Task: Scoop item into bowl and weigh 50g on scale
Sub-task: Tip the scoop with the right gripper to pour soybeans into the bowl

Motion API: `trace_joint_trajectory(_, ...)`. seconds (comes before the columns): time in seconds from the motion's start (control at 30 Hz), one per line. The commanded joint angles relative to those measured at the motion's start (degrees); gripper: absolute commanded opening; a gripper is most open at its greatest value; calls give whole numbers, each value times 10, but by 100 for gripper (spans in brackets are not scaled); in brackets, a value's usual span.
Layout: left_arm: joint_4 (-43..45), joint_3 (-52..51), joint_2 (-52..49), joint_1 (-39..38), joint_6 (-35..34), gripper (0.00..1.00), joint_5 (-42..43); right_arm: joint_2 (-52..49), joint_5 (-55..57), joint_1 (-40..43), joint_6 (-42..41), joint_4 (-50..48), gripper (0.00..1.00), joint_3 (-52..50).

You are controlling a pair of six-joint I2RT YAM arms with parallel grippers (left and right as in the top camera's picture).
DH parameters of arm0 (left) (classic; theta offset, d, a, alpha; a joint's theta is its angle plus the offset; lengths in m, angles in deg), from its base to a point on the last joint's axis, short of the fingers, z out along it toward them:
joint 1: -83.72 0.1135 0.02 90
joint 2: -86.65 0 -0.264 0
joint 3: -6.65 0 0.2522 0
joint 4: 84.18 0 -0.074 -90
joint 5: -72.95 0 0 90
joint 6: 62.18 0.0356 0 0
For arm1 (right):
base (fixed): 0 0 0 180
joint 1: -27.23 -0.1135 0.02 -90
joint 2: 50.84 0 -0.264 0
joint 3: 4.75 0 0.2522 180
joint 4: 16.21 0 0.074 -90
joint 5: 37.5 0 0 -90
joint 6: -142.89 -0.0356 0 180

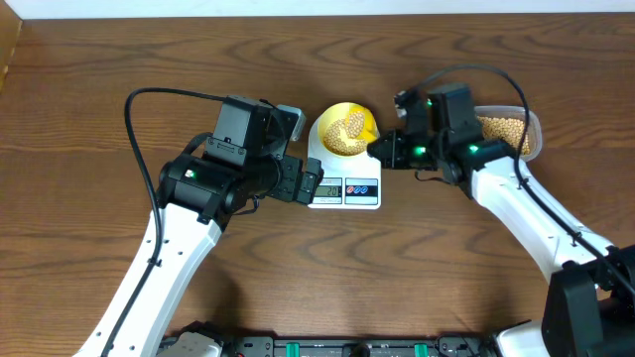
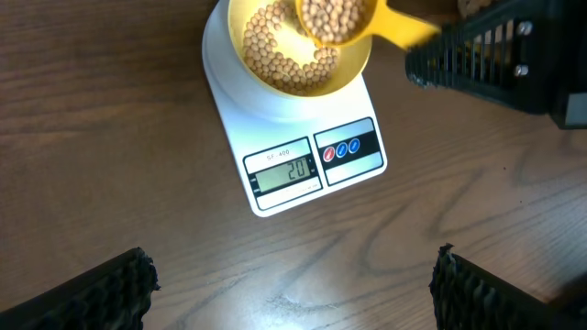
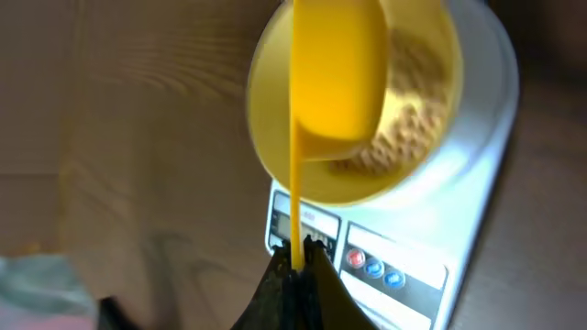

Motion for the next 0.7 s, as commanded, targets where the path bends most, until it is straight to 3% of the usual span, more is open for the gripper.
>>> trace_joint_trajectory(0.0, -1, 16, 5, 2, -7, 98, -4, 0, 76, -28, 74, 23, 1, 53)
trace_joint_trajectory(0.27, -1, 16, 5, 2, -7, 98, -4, 0, 226, -75, 121, 81, 1, 101)
trace_joint_trajectory(0.67, -1, 16, 5, 2, -7, 98, -4, 0, 332, -119, 198, 101, 1, 102)
